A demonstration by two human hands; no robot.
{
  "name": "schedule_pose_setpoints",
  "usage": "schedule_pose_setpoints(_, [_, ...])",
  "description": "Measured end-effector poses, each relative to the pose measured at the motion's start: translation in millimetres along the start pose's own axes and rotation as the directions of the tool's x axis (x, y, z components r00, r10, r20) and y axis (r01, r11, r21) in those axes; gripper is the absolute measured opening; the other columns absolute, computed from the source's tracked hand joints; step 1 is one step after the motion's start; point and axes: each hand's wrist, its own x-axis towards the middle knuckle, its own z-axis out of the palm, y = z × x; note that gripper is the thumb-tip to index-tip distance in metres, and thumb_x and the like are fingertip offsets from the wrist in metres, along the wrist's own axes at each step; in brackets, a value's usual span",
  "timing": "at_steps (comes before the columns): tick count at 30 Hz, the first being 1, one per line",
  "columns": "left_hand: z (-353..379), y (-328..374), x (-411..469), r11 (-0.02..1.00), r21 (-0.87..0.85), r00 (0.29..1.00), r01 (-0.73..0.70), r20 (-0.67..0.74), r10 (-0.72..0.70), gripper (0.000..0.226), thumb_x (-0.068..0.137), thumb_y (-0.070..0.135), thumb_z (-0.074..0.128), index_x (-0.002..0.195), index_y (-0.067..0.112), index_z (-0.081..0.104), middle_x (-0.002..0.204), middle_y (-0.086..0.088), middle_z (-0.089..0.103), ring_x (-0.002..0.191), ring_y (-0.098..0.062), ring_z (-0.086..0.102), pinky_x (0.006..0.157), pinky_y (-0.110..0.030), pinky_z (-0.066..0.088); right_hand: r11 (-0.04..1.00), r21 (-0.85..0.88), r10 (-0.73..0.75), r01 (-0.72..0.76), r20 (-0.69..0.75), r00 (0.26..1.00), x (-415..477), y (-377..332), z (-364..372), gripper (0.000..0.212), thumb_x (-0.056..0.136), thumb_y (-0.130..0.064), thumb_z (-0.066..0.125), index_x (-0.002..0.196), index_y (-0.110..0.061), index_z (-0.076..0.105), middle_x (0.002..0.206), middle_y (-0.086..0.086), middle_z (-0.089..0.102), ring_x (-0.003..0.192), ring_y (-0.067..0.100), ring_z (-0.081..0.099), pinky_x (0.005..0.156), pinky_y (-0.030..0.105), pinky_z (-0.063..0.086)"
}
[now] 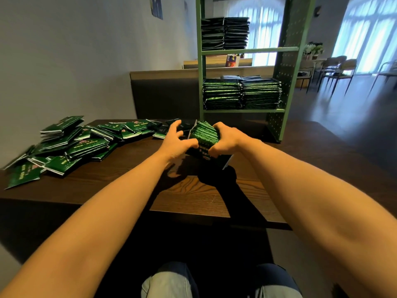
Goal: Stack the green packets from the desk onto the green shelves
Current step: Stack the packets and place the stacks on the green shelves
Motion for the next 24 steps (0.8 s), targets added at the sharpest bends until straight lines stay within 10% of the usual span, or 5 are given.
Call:
schedule_pose_setpoints(4, [-1.7,13.6,3.9,0.742,0.582,0.939,-0.333,0.272,0.208,0.109,0.069,0.021,0.082,0.157,0.018,0.018,0.16,-0.007,0.026,0.145,-0.022,0.03,0.116,-0.037,0.033,0.962,-0.271,0.047,-0.007,0.141,0.989,-0.7,-8.9,-8.5,0.079,0.074,-0.034,0.083,0.139,-0.017,0.041,0.105,0.004,0.057,0.101,0.029,0.061,0.089,0.045,0.055])
schedule_pose_setpoints(11, [27.4,22.8,8.9,0.277,0.903,0.902,-0.328,0.387,-0.192,0.103,0.07,0.051,0.071,0.154,0.023,0.018,0.145,-0.01,0.037,0.13,-0.032,0.043,0.1,-0.052,0.047,0.921,-0.387,0.072,0.04,0.269,0.96,-1.2,-13.1,2.7,0.065,0.071,-0.026,0.083,0.126,-0.016,0.051,0.112,0.007,0.063,0.101,0.026,0.064,0.09,0.042,0.057])
schedule_pose_setpoints(19, [35.5,27.1,8.4,0.225,0.911,0.91,-0.346,0.384,-0.156,0.061,0.073,0.044,0.069,0.117,0.017,0.037,0.116,-0.007,0.047,0.104,-0.025,0.045,0.086,-0.049,0.048,0.932,-0.361,0.07,0.028,0.255,0.964,3.0,-4.9,7.9,0.072,0.073,-0.033,0.083,0.131,-0.016,0.043,0.11,0.007,0.06,0.104,0.026,0.062,0.099,0.048,0.055])
schedule_pose_setpoints(24, [38.6,32.0,12.6,0.29,0.909,0.889,-0.3,0.376,-0.259,0.071,0.071,0.038,0.076,0.123,0.017,0.032,0.096,-0.003,0.049,0.09,-0.024,0.057,0.084,-0.05,0.056,0.934,-0.354,0.051,0.045,0.258,0.965,2.3,-3.1,6.2,0.072,0.077,-0.035,0.082,0.133,-0.017,0.041,0.114,0.007,0.06,0.106,0.026,0.061,0.099,0.046,0.054])
